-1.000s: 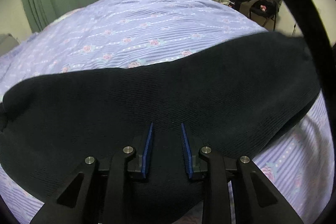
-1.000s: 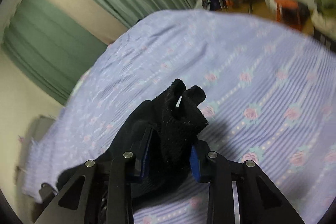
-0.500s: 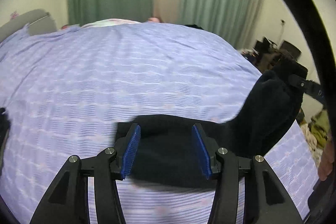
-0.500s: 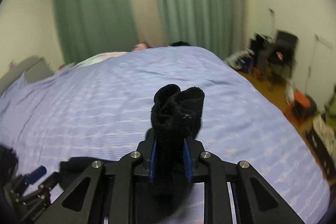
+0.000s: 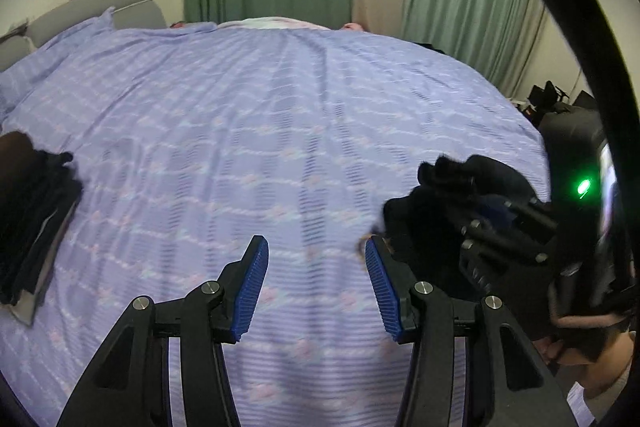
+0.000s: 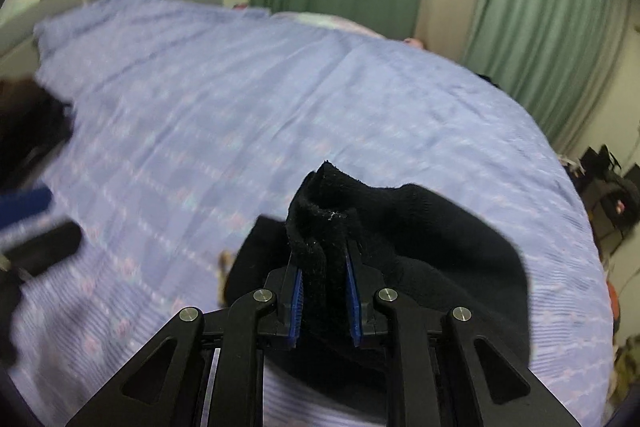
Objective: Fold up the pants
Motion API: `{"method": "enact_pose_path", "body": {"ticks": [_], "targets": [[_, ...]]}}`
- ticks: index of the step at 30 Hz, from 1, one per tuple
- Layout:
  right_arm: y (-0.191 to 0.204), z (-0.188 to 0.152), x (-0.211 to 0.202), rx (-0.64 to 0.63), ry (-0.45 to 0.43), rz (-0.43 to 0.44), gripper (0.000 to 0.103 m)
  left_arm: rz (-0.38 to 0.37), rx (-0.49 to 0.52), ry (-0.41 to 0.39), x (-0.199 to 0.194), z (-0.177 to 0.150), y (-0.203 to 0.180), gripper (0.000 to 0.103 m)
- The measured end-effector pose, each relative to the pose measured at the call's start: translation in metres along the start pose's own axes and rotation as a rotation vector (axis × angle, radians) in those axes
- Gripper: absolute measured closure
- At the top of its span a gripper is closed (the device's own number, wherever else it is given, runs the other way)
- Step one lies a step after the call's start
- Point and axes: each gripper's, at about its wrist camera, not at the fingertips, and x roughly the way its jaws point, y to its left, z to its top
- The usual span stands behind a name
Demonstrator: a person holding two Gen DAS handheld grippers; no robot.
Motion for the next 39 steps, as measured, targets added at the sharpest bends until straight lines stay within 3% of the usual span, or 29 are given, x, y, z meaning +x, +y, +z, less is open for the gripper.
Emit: {"method": "enact_pose_path", "body": {"ticks": [5, 9, 14, 16, 18, 21, 25, 29, 34, 36, 37, 38, 39], "targets": [[0.022, -0.012, 0.015, -0.029, 0.040, 0.053, 0.082, 0.022, -0.035, 0.011, -0.006, -0.012, 0.023, 0.053], [0.022, -0.011, 0.009, -0.012, 0.032, 0.148, 0.051, 0.025, -0.028, 0.006, -0.010, -0.006, 0.019, 0.050], [0.012, -0.005, -0.028, 0.038, 0.014, 0.281, 0.048, 0.020, 0.014, -0.035, -0.023, 0.014, 0.003, 0.039], [-0.003, -0.011, -0.057, 0.085, -0.020, 0.317, 0.035, -0.013, 0.031, -0.048, -0.030, 0.024, -0.009, 0.033], [-0.028, -0.021, -0.089, 0.124, -0.077, 0.261, 0.029, -0.047, 0.043, -0.053, -0.032, 0.030, -0.021, 0.029], [-0.076, -0.034, -0.112, 0.229, -0.117, 0.136, 0.027, -0.107, 0.039, -0.046, -0.024, 0.039, -0.048, 0.024], [-0.160, -0.059, -0.100, 0.490, -0.092, -0.015, 0.027, -0.173, -0.037, 0.002, 0.011, 0.045, -0.080, 0.019], [-0.213, -0.082, -0.064, 0.667, -0.037, -0.042, 0.027, -0.159, -0.144, 0.106, 0.061, 0.043, -0.097, 0.019], [-0.229, -0.103, -0.015, 0.773, 0.055, 0.040, 0.027, -0.124, -0.301, 0.220, 0.107, 0.034, -0.096, 0.019], [-0.226, -0.109, -0.001, 0.788, 0.086, 0.086, 0.028, -0.141, -0.360, 0.255, 0.117, 0.026, -0.097, 0.020], [-0.221, -0.114, 0.005, 0.796, 0.112, 0.109, 0.030, -0.144, -0.385, 0.266, 0.120, 0.023, -0.096, 0.031], [-0.217, -0.118, 0.007, 0.804, 0.117, 0.126, 0.031, -0.143, -0.398, 0.273, 0.121, 0.019, -0.094, 0.057], [-0.212, -0.123, 0.007, 0.807, 0.116, 0.142, 0.032, -0.147, -0.402, 0.278, 0.121, 0.016, -0.092, 0.061]]}}
